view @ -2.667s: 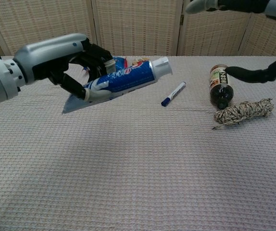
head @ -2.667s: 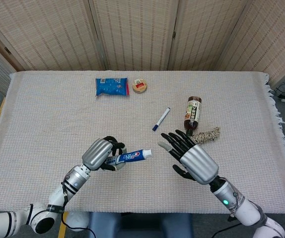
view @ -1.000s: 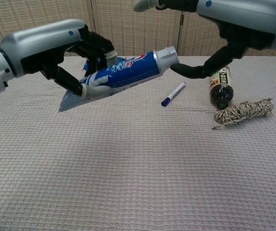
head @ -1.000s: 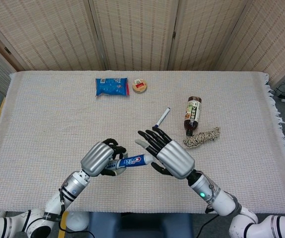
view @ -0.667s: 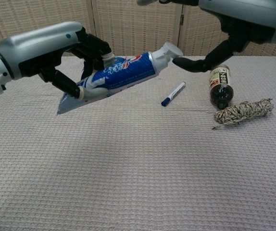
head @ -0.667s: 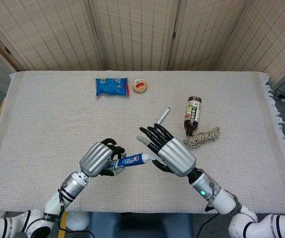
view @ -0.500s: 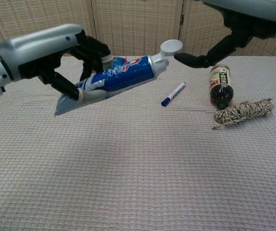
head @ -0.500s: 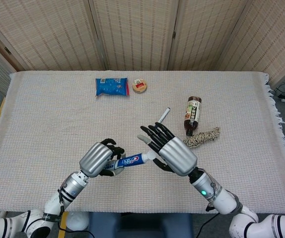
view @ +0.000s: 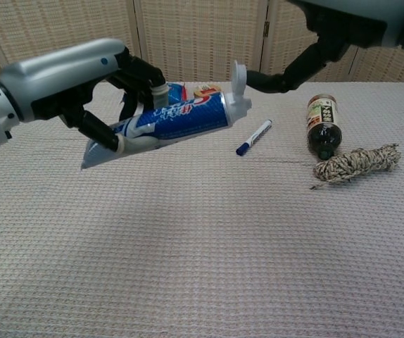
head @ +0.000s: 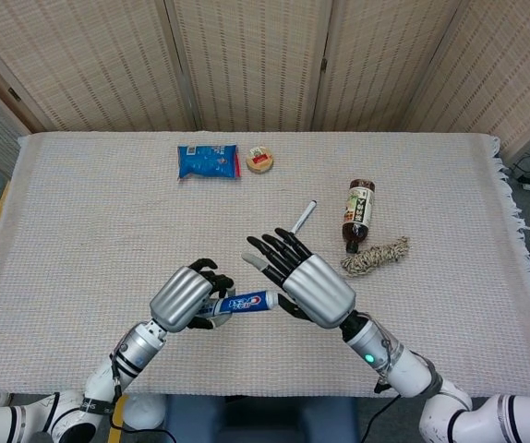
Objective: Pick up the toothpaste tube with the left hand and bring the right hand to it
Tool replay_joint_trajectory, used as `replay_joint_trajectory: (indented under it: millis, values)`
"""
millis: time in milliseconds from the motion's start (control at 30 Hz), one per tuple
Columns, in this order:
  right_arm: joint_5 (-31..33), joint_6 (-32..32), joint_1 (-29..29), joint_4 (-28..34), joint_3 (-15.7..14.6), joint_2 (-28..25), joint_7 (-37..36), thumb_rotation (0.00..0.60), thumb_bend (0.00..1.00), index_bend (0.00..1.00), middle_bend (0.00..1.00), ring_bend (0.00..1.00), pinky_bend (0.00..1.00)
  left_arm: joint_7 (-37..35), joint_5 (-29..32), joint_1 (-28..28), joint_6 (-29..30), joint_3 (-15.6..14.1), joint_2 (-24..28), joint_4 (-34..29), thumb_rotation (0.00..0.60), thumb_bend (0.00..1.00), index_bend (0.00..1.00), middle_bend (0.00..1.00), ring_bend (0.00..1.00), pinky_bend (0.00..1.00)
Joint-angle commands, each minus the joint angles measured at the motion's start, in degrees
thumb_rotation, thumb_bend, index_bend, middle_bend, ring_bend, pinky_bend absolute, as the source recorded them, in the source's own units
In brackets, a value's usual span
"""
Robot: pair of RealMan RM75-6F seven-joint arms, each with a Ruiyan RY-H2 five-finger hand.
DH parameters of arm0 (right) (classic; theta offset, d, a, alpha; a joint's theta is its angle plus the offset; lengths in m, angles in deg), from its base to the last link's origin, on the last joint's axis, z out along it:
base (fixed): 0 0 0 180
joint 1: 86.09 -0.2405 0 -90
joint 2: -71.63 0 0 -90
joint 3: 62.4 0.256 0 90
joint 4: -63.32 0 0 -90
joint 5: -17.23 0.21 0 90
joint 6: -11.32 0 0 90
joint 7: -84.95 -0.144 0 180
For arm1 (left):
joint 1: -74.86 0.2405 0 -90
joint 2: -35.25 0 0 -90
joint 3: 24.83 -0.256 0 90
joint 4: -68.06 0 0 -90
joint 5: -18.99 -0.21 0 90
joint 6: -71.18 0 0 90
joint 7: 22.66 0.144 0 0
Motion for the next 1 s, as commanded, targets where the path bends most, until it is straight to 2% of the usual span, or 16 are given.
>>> replay_joint_trajectory:
  millis: [33, 200, 300, 567, 733, 900, 1000]
  values:
    - [0.7, 0.5, -0.5, -0.1, 0.2, 0.4, 0.5, 0.600, 0.45, 0.00, 0.00, 0.00, 0.00, 0.0, 0.0, 0.2, 0.2, -0.1, -0.1, 0.1, 0.600, 0.53, 0.74, 0.79, 0.64, 0.32]
    - [0.8, -0.5, 0.3, -0.1, -0.6, -0.4, 0.1, 0.600, 0.45, 0.00, 0.00, 0.00, 0.00, -0.6, 0.2, 0.6, 0.1, -0.7, -0.2, 2.0, 0.600, 0.53, 0.74, 0.79, 0.64, 0.32]
    - [0.7, -2.2, 2.1, -0.6, -1.7, -2.1, -1.6, 0.600, 0.45, 0.00, 0.00, 0.00, 0.00, -1.7, 0.2, 0.9, 0.0, -1.3, -1.1, 5.6, 0.600, 0.53, 0.73, 0.79, 0.64, 0.32]
    - [-0.5, -7.7, 7.3, -3.2, -4.0, -6.8, -8.5, 0.600, 0.45, 0.00, 0.00, 0.00, 0.00, -0.4, -1.6, -0.6, -4.6, -4.7, -7.1, 22.2, 0.600, 0.53, 0.70, 0.79, 0.61, 0.29]
    - [-1.5, -9.4, 9.1, -4.8, -5.0, -7.9, -11.2, 0.600, 0.45, 0.00, 0.00, 0.00, 0.00, -1.2, -1.2, -2.0, -7.3, -4.7, -12.4, 31.9, 0.600, 0.53, 0.66, 0.76, 0.56, 0.28]
    - [-1.0, -9.4, 10.1, -6.7, -5.8, -8.1, -13.3, 0.600, 0.45, 0.00, 0.00, 0.00, 0.00, -1.6, -0.9, -2.9, -8.3, -4.3, -15.7, 37.8, 0.600, 0.52, 0.52, 0.65, 0.47, 0.26]
    - [-0.5, -9.6, 10.8, -7.8, -6.1, -8.4, -14.5, 0.600, 0.45, 0.00, 0.00, 0.00, 0.00, -0.5, 0.1, -2.9, -9.1, -4.1, -16.4, 39.2, 0.600, 0.50, 0.36, 0.50, 0.37, 0.24]
